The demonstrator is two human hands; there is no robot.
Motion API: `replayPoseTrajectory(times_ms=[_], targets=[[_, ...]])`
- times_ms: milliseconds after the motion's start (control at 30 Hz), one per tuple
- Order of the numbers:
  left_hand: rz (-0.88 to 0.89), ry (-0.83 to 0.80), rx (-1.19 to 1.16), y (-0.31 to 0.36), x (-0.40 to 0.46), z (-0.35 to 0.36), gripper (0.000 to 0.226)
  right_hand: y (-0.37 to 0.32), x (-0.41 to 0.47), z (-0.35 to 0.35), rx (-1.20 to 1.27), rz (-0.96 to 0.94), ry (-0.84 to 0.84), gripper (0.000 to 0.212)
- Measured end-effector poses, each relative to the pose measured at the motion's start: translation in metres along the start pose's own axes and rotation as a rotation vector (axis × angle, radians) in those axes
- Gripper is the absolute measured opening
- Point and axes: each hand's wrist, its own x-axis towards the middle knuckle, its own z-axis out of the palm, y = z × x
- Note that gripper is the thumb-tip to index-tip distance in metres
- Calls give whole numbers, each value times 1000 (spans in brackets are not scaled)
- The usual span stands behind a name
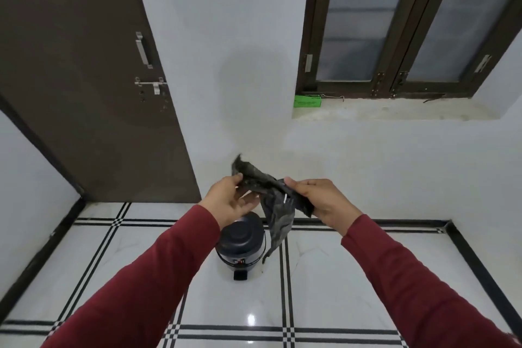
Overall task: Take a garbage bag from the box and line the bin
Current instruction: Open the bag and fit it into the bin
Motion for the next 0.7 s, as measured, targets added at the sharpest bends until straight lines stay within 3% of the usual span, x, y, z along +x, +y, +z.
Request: replayPoseTrajectory(times_ms=[67,133,167,233,300,333,400,433,467,533,600,667,700], targets=[[-29,15,-151,10,-4,-20,24,9,-7,12,-372,44,22,32],[-1,22,-144,19,-11,-39,21,13,-20,35,-852,11,76,35],[19,30,-125,22,-14,-46,20,11,-28,50,-931,-89,145,40],[49,36,-89,23,-17,-57,16,4,-43,79,-710,-279,194,44],[61,27,-17,24,-18,-69,12,-4,-54,112,-495,-241,50,48],[72,21,33,24,-18,-74,12,-4,-58,125,-565,-210,-31,48],[110,19,146,28,-18,-87,14,5,-58,146,-754,-232,-62,24],[123,-2,188,31,-19,-96,16,8,-59,151,-730,-236,-27,6],[119,-63,212,36,-21,-106,19,10,-59,153,-605,-210,-8,9],[76,-291,197,48,-24,-135,27,14,-57,150,-88,-12,9,23],[56,-484,106,61,-20,-169,48,18,-53,145,406,151,40,20],[96,-591,174,69,-18,-193,62,24,-46,140,655,202,89,18],[138,-582,300,70,-17,-197,59,27,-43,137,656,218,105,20]])
